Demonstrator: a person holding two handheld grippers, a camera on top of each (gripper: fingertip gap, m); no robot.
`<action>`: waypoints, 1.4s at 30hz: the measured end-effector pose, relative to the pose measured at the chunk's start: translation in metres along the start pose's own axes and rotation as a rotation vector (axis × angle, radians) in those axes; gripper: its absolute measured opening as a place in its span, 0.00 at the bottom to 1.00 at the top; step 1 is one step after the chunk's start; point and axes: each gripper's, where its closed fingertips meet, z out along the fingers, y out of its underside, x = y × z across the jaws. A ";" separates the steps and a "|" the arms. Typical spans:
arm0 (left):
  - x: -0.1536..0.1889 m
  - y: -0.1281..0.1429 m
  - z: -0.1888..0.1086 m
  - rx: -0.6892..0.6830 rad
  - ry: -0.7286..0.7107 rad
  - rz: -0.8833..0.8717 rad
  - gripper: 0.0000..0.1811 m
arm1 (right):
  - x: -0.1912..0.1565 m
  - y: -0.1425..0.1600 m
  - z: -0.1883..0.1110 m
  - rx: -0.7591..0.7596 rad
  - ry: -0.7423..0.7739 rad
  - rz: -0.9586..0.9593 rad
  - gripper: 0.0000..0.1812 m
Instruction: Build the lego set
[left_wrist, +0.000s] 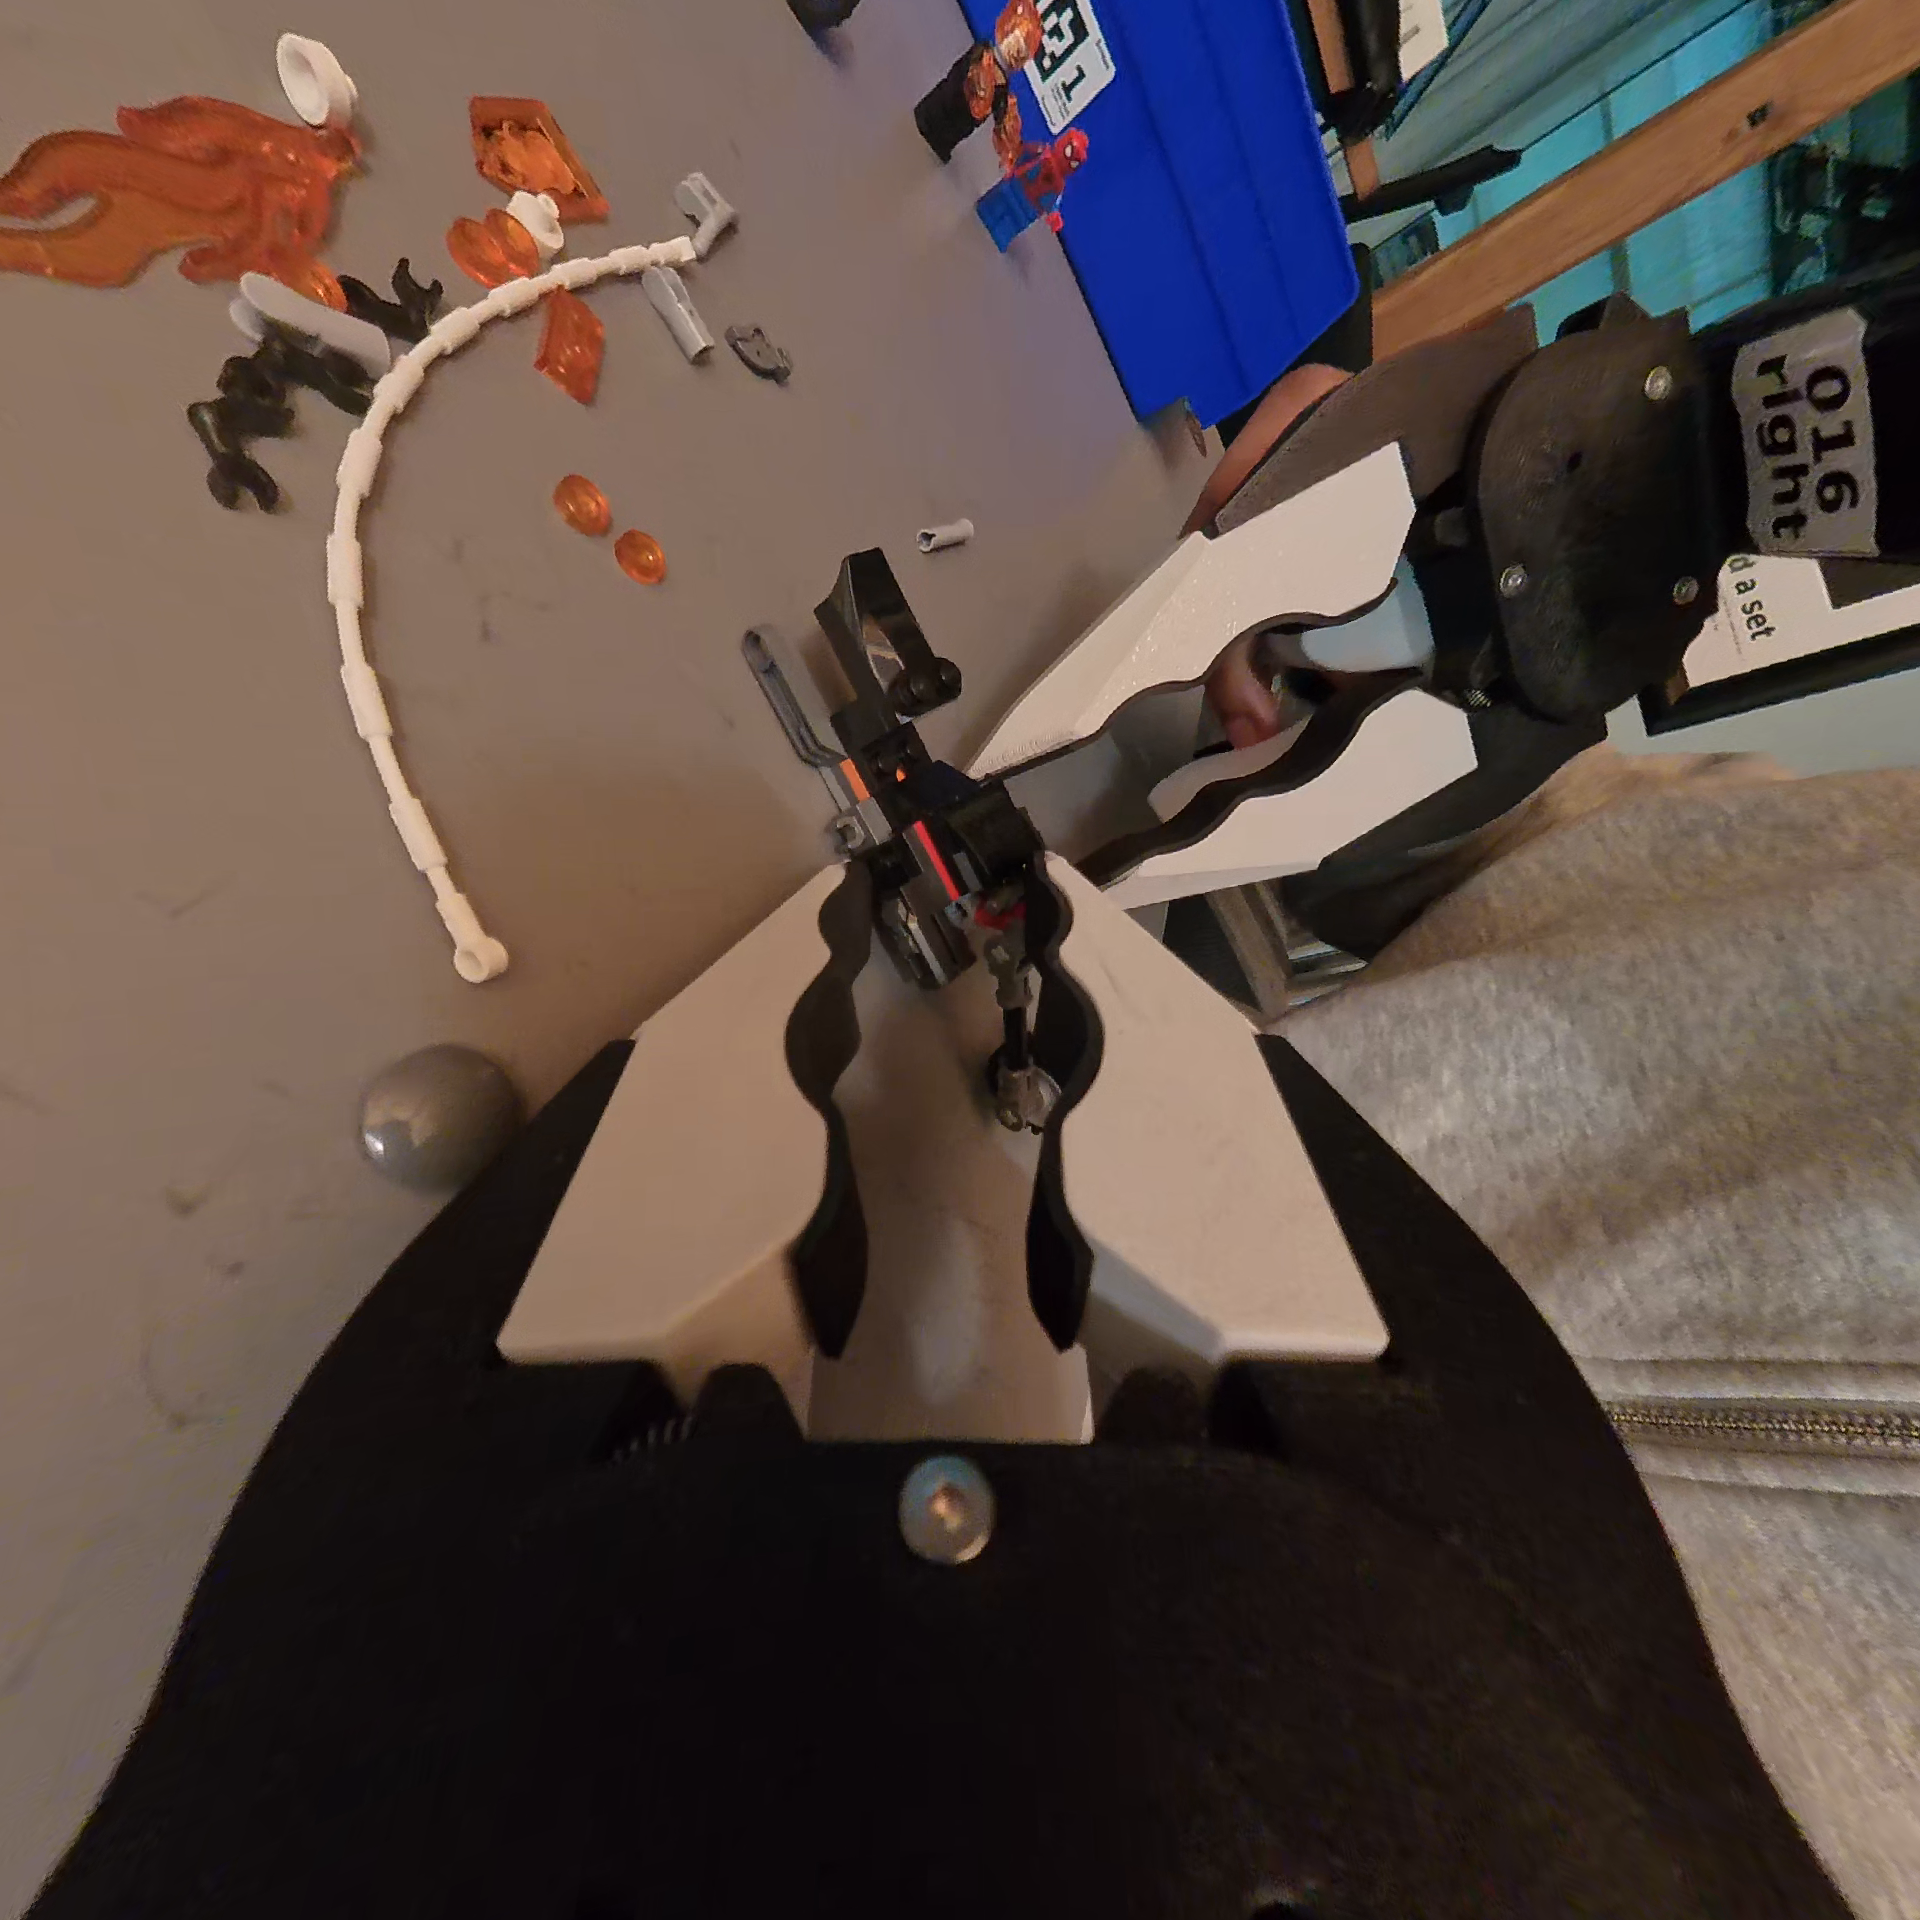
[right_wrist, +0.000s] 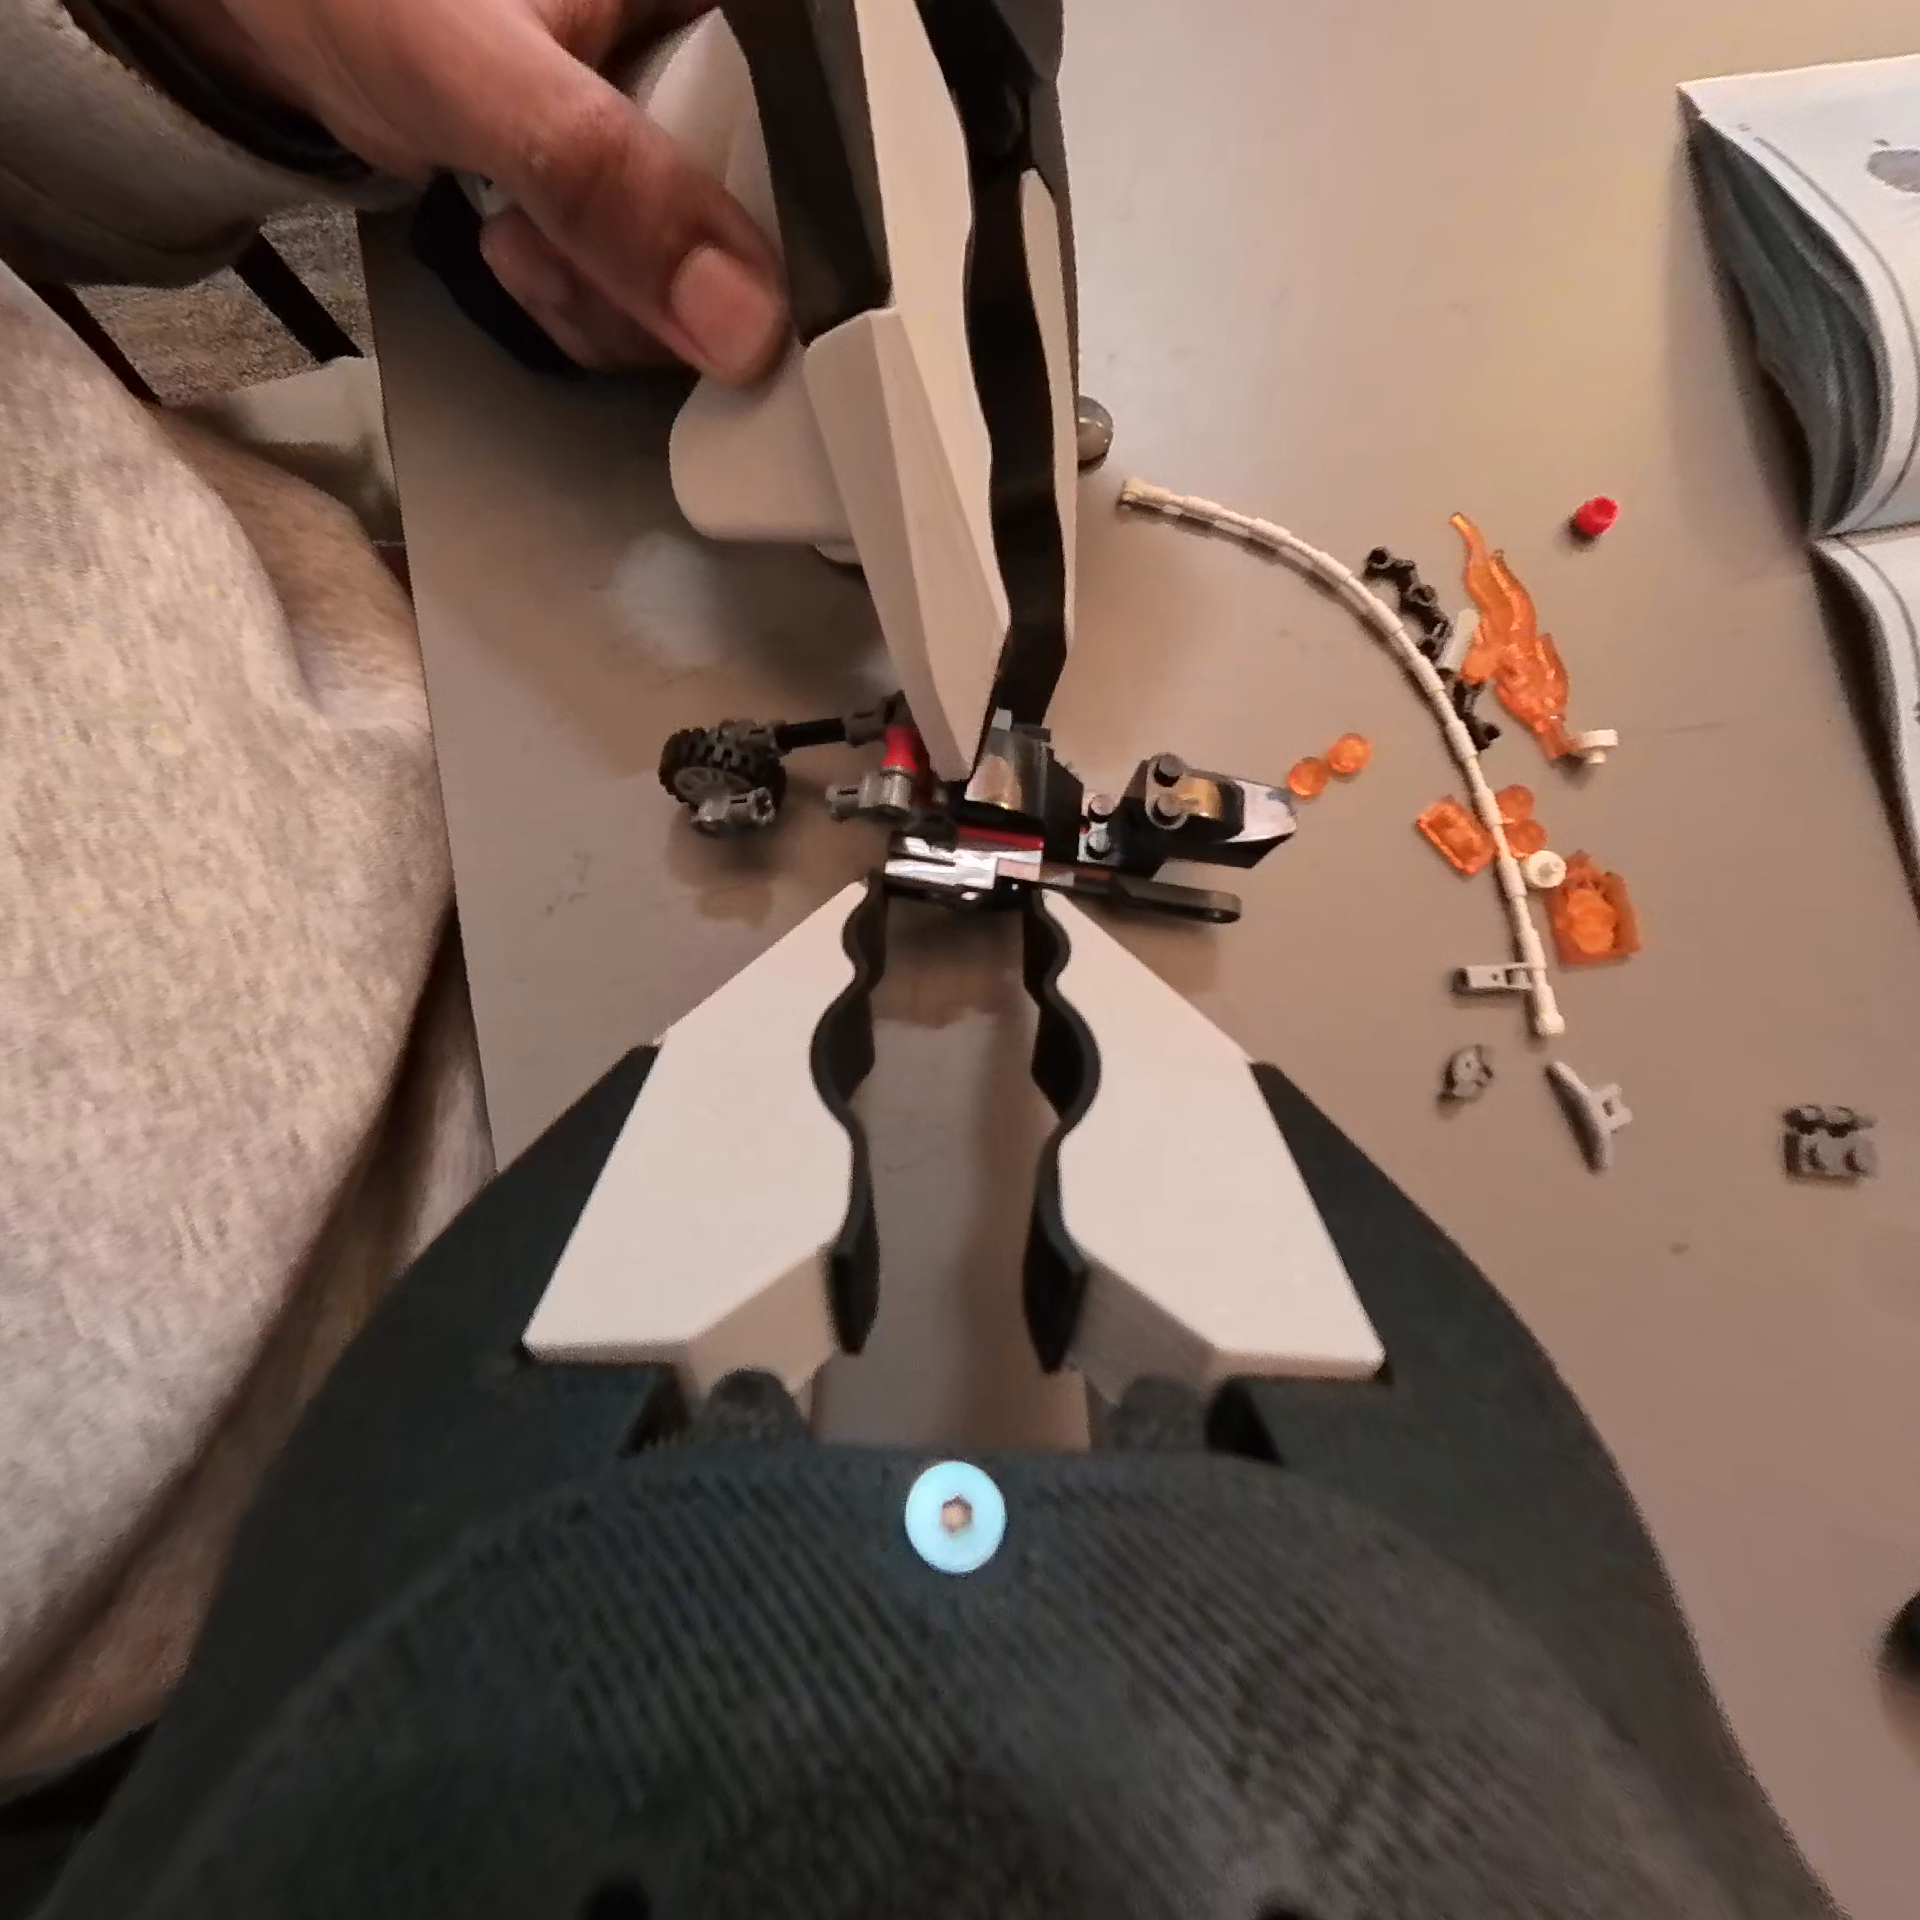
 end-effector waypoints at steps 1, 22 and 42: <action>0.000 0.000 0.000 0.000 0.000 0.001 0.17 | 0.000 0.000 0.000 -0.002 -0.004 -0.007 0.13; 0.000 -0.002 0.001 -0.013 0.005 0.007 0.17 | -0.003 0.002 0.006 -0.009 -0.051 -0.093 0.13; 0.016 0.001 -0.023 0.066 -0.029 0.100 0.25 | -0.012 -0.017 0.002 0.283 0.053 0.350 0.16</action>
